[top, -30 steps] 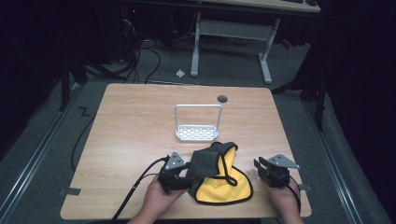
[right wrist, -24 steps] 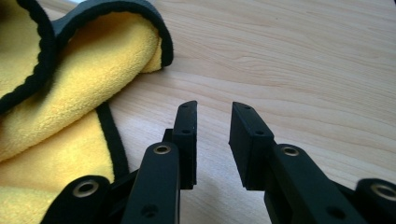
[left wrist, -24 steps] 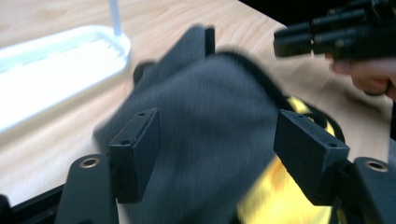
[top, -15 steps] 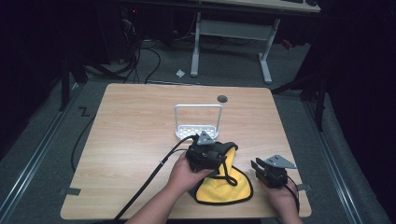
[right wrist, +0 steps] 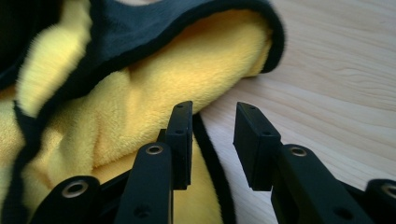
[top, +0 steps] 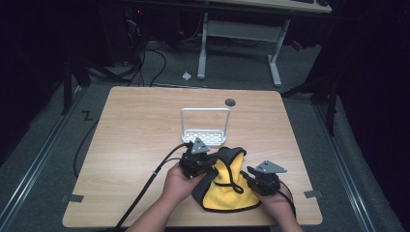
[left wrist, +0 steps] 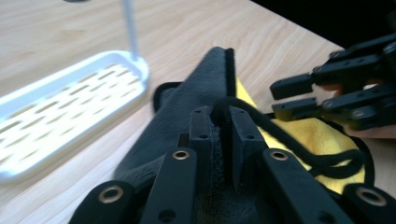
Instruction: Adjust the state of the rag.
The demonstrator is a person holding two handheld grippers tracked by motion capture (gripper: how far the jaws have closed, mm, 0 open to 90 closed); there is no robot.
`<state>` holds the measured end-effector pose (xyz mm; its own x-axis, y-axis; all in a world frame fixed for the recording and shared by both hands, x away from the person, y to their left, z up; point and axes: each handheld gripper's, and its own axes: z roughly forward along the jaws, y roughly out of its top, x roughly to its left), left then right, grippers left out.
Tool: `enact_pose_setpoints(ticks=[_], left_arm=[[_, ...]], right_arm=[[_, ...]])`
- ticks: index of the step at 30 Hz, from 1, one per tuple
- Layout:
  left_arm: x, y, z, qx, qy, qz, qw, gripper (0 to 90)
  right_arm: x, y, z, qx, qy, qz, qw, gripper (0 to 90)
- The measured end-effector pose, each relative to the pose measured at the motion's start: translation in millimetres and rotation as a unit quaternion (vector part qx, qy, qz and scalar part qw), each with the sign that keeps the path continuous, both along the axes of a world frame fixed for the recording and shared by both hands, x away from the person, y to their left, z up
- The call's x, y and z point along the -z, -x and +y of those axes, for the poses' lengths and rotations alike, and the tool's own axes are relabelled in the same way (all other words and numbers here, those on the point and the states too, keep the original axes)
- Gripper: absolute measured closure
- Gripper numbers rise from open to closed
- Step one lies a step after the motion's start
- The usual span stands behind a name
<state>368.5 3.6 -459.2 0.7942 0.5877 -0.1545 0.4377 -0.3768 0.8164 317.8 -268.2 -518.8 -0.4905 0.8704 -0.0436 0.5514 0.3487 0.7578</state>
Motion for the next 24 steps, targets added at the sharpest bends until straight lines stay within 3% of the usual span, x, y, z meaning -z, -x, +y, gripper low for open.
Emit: enact_pose_setpoints(ticks=[2,4,5,7,8,9,10,12,17,24], left_arm=[[-0.4,1.1,6.3,-0.003,0.003,-0.001,1.0,80.7],[0.1,5.1,24.9,-0.016,0.008,-0.002,0.9998,80.6],[1.7,8.9,42.0,-0.028,0.012,-0.001,0.9996,80.4],[4.2,12.9,57.9,-0.036,0.014,-0.002,0.9992,80.3],[4.2,12.9,57.9,-0.036,0.014,-0.002,0.9992,80.2],[9.1,17.9,75.7,-0.051,0.016,0.001,0.9986,80.1],[9.1,17.9,75.7,-0.051,0.016,0.001,0.9986,79.9],[21.7,24.0,101.2,-0.067,0.018,0.018,0.9974,79.6],[41.9,30.0,126.9,-0.09,0.016,0.037,0.9951,78.7],[56.8,26.9,143.9,-0.107,0.025,0.059,0.9922,77.4]], right_arm=[[1.9,-1.6,2.4,-0.004,0.006,0.004,1.0,67.9],[5.3,-3.1,6.3,-0.01,0.012,0.012,0.9998,67.7],[7.9,-3.5,9.1,-0.017,0.017,0.019,0.9995,67.8],[8.8,-3.3,10.4,-0.021,0.017,0.02,0.9994,69.1],[8.8,-3.3,10.4,-0.021,0.017,0.02,0.9994,69.1],[8.6,-2.6,11.2,-0.023,0.014,0.025,0.9993,74.6],[8.6,-2.3,11.4,-0.026,0.013,0.027,0.9992,77.7],[8.2,-1.2,13.6,-0.032,0.017,0.028,0.9989,82.2],[7.5,1.4,18.9,-0.037,0.046,0.015,0.9981,84.3],[7.3,2.3,12.8,-0.023,0.049,0.014,0.9984,84.2]])
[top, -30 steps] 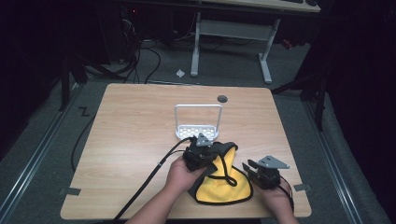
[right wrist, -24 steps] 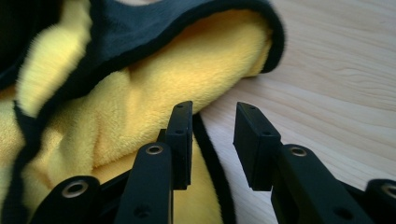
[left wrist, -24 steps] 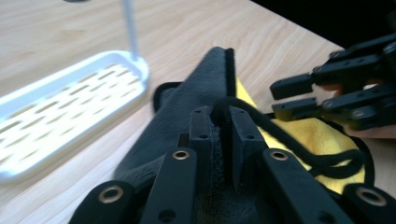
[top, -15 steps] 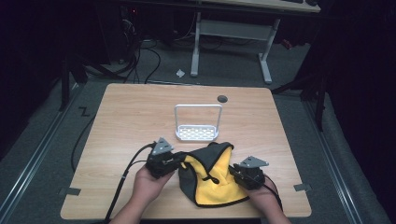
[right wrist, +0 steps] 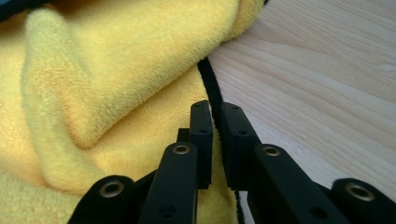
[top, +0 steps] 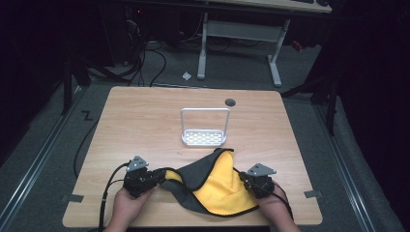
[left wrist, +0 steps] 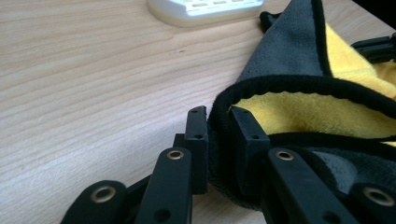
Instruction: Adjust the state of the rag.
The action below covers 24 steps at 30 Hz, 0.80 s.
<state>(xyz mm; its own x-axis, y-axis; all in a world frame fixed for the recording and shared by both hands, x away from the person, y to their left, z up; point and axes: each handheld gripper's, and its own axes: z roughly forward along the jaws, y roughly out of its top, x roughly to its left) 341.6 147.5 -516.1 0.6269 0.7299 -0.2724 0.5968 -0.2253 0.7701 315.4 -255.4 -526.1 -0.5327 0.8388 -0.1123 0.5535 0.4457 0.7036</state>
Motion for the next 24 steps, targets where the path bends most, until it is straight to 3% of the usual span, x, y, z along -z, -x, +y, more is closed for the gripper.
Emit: enact_pose_setpoints(ticks=[5,20,24], left_arm=[[8.0,-4.8,7.0,-0.01,0.003,0.017,0.9998,76.7],[17.8,-12.7,23.4,-0.049,-0.01,0.033,0.9982,76.3],[15.9,-10.3,23.8,-0.051,-0.017,0.031,0.9981,69.8]], right_arm=[[0.1,-0.3,-11.0,0.014,-0.002,-0.001,0.9999,84.1],[-4.1,4.6,-42.7,0.068,-0.007,-0.008,0.9976,83.9],[-4.4,3.9,-46.3,0.08,0.0,-0.01,0.9968,83.9]])
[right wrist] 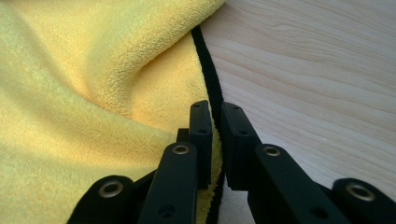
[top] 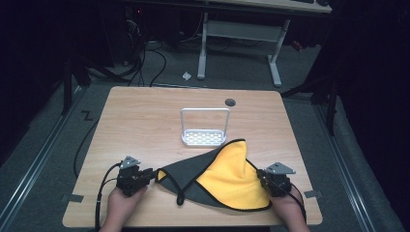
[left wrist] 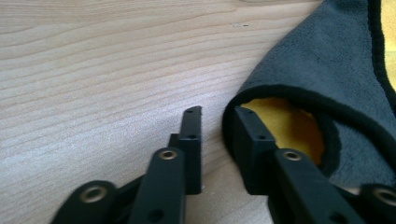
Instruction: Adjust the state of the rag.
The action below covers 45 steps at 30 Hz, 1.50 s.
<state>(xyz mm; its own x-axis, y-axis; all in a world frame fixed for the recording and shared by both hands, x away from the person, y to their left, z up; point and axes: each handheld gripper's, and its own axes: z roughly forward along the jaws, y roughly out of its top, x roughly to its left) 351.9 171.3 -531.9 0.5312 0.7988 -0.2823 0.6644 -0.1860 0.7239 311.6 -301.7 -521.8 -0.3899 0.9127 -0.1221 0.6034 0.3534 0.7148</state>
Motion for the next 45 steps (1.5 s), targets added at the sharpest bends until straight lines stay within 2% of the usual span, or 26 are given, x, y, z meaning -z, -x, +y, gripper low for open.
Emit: enact_pose_setpoints(ticks=[3,6,8,9,10,12,13,14,16,17,18,19,20,22,23,24,25,27,30,34,39,40,41,43,44,45], left_arm=[[-7.7,3.6,-0.6,0.0,0.008,-0.01,0.9999,61.3],[-19.3,9.7,-2.6,-0.001,0.015,-0.031,0.9994,57.7],[-22.8,11.6,-5.1,0.004,0.023,-0.036,0.9991,57.0],[-29.3,15.2,-15.5,0.026,0.034,-0.047,0.998,55.1],[-29.3,15.2,-15.5,0.026,0.034,-0.047,0.998,53.5],[-35.5,19.4,-41.9,0.072,0.04,-0.063,0.9947,48.6],[-35.7,20.1,-48.3,0.081,0.035,-0.064,0.9941,45.5],[-34.1,21.3,-60.2,0.1,0.02,-0.063,0.9928,42.6],[-29.1,23.4,-75.1,0.119,-0.017,-0.068,0.9904,39.1],[-29.1,23.4,-75.1,0.119,-0.017,-0.068,0.9904,37.5],[-19.5,24.2,-88.5,0.136,-0.066,-0.062,0.9866,36.9],[-14.5,24.1,-93.0,0.138,-0.093,-0.058,0.9844,37.6],[-10.3,24.4,-95.5,0.141,-0.108,-0.053,0.9827,42.6],[-9.9,25.4,-92.5,0.134,-0.103,-0.059,0.9838,56.1],[-10.8,24.4,-89.1,0.13,-0.093,-0.05,0.9859,62.4],[-10.8,24.4,-89.1,0.13,-0.093,-0.05,0.9859,70.3],[-10.7,23.9,-81.0,0.123,-0.075,-0.04,0.9887,77.2],[-10.1,24.3,-76.9,0.121,-0.071,-0.037,0.9894,85.0],[-9.8,27.7,-67.8,0.12,-0.077,-0.037,0.9891,89.8],[-8.0,32.6,-63.4,0.122,-0.063,-0.029,0.9901,89.8],[-9.6,35.4,-64.5,0.122,-0.064,-0.028,0.99,89.7],[-13.6,34.8,-64.4,0.12,-0.051,-0.028,0.9911,85.4],[-17.9,34.3,-65.2,0.119,-0.038,-0.034,0.9916,80.6],[-20.6,34.0,-66.2,0.121,-0.034,-0.041,0.9912,70.5],[-24.8,31.9,-72.9,0.138,-0.017,-0.052,0.9889,63.6],[-24.8,30.9,-77.7,0.147,-0.014,-0.057,0.9874,57.6]], right_arm=[[-0.5,-0.2,-3.3,0.005,-0.006,-0.001,1.0,83.9],[-2.2,0.3,-4.7,0.008,-0.009,-0.007,0.9999,83.8],[-2.7,0.5,-4.8,0.008,-0.009,-0.008,0.9999,83.7],[-3.0,0.6,-4.7,0.006,-0.009,-0.009,0.9999,83.7],[-2.8,0.4,-4.7,0.005,-0.008,-0.009,0.9999,83.7],[-2.1,-0.1,-4.7,0.003,-0.008,-0.007,0.9999,83.7],[-1.8,-0.5,-4.9,0.002,-0.009,-0.006,0.9999,83.6],[-1.7,-0.6,-5.0,0.002,-0.009,-0.006,0.9999,83.6],[-1.8,-0.8,-5.4,0.001,-0.01,-0.007,0.9999,83.6],[-1.8,-0.7,-5.4,0.0,-0.01,-0.007,0.9999,83.6],[-1.6,-0.8,-5.5,-0.001,-0.01,-0.007,0.9999,83.6],[-1.5,-0.8,-5.5,-0.001,-0.01,-0.006,0.9999,83.6],[-1.1,-1.1,-5.6,-0.001,-0.01,-0.005,0.9999,83.6],[-0.4,-1.4,-5.6,-0.001,-0.011,-0.002,0.9999,83.7],[-0.3,-1.4,-5.6,-0.001,-0.011,-0.002,0.9999,83.6],[-0.3,-1.4,-5.6,-0.001,-0.011,-0.002,0.9999,83.6],[-0.4,-1.0,-5.9,0.0,-0.01,-0.001,1.0,83.7],[-0.6,-0.9,-6.0,0.001,-0.009,-0.002,1.0,83.7],[-2.0,0.8,-6.7,0.005,-0.007,-0.002,1.0,83.7],[-3.5,5.2,-11.1,0.022,-0.005,0.002,0.9997,83.2],[-4.5,7.6,-12.3,0.029,-0.008,0.0,0.9996,77.2],[-7.7,6.9,-12.3,0.031,-0.02,-0.012,0.9992,71.8],[-9.2,6.0,-12.2,0.03,-0.023,-0.017,0.9991,70.8],[-12.6,0.9,-9.8,0.03,-0.026,-0.03,0.9988,69.5],[-14.1,-6.3,-7.7,0.029,-0.023,-0.03,0.9989,69.3],[-15.0,-11.8,-6.8,0.031,-0.023,-0.029,0.9988,69.3]])
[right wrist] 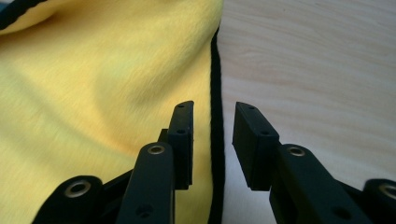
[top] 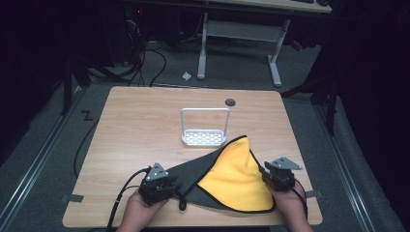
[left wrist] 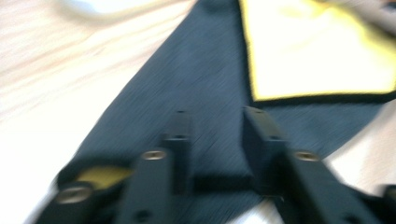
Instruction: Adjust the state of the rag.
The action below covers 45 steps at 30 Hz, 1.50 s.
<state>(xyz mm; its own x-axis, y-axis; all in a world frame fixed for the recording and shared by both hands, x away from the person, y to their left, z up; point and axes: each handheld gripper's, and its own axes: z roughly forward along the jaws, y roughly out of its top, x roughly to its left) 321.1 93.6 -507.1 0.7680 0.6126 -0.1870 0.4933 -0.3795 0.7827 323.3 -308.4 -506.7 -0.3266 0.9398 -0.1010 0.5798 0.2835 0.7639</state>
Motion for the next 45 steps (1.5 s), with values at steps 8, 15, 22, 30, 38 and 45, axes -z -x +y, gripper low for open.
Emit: enact_pose_setpoints(ticks=[8,15,22,30,38,45], left_arm=[[17.2,0.3,-19.4,0.019,-0.056,0.007,0.9982,50.9],[16.9,7.2,-9.0,0.023,-0.039,0.029,0.9985,74.0],[-3.1,10.9,-4.8,0.028,-0.003,0.023,0.9993,82.0],[-26.0,-9.0,12.3,-0.015,0.032,0.0,0.9994,82.3],[-5.5,-91.7,11.9,-0.086,-0.005,0.023,0.996,77.0],[-15.9,-95.4,31.8,-0.134,0.043,0.024,0.9897,54.8]], right_arm=[[16.1,-44.4,13.6,0.003,0.026,0.05,0.9984,72.6],[14.6,-14.3,-7.0,0.008,0.033,0.055,0.9979,82.9],[17.3,0.0,-17.2,0.013,0.031,0.04,0.9986,82.1],[18.4,-3.1,-16.8,0.007,0.031,0.034,0.9989,81.7],[18.9,-5.8,-14.7,0.004,0.031,0.032,0.999,81.3],[19.3,-6.0,-16.3,0.002,0.026,0.031,0.9992,80.6]])
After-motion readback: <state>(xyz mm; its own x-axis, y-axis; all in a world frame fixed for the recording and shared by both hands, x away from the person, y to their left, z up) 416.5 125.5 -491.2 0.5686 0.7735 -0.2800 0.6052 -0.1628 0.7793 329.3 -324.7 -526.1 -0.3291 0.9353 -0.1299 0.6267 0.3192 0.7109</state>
